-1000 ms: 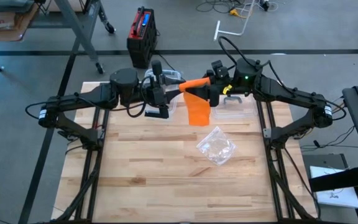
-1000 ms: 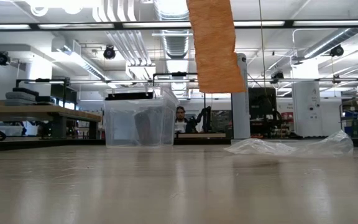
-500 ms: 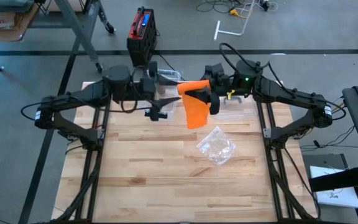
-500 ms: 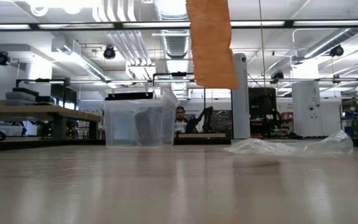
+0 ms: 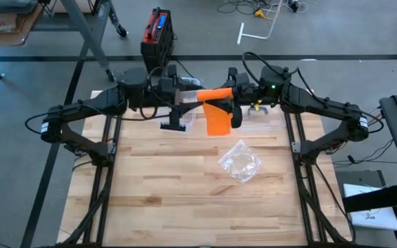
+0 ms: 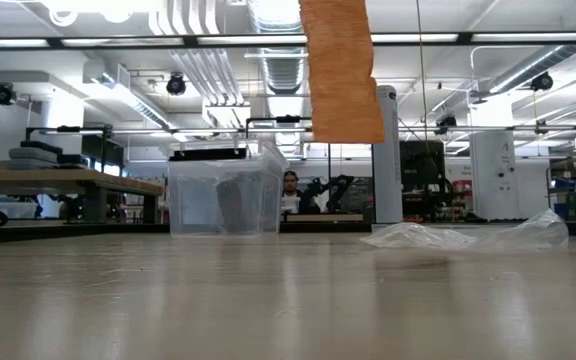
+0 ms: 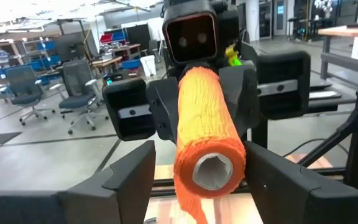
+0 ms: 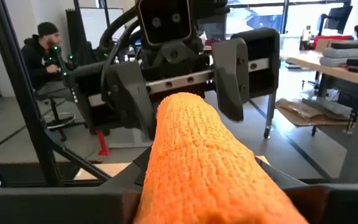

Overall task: Roll bandage
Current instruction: Roll the orange bandage

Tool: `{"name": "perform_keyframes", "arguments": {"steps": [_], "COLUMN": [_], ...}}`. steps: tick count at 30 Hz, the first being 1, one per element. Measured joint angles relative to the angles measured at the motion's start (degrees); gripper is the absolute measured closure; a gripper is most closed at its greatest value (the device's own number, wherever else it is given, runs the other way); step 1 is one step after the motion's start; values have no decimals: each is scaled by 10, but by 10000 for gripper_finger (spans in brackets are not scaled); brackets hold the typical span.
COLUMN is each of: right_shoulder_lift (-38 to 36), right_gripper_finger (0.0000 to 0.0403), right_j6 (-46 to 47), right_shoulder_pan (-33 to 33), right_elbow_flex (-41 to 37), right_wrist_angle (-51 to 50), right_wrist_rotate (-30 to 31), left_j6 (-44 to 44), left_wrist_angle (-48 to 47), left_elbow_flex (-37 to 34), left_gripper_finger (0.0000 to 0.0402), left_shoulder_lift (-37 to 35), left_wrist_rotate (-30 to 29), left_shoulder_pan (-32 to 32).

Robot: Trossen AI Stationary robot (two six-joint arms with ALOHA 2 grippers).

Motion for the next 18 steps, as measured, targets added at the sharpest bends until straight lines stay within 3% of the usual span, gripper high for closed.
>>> {"name": "perform_keyframes", "arguments": {"steps": [5,10,18], "right_shoulder_lift": [0,0,-1], "right_gripper_finger": [294,293,242], "right_j6": [-1,6,141], "right_shoulder_pan": [0,0,0], "right_elbow_flex": [0,0,0], "right_wrist_angle": [0,-1,-1], "right_wrist_rotate": [0,1,-1], "left_j6": [38,72,104], "left_wrist_angle": [4,4,11], "left_elbow_flex": [0,0,0], "left_gripper_finger": [203,265,373], "left_shoulder_lift": [6,6,9], "left_wrist_rotate": [1,2,1], "left_shoulder_pan": [0,0,0]}}
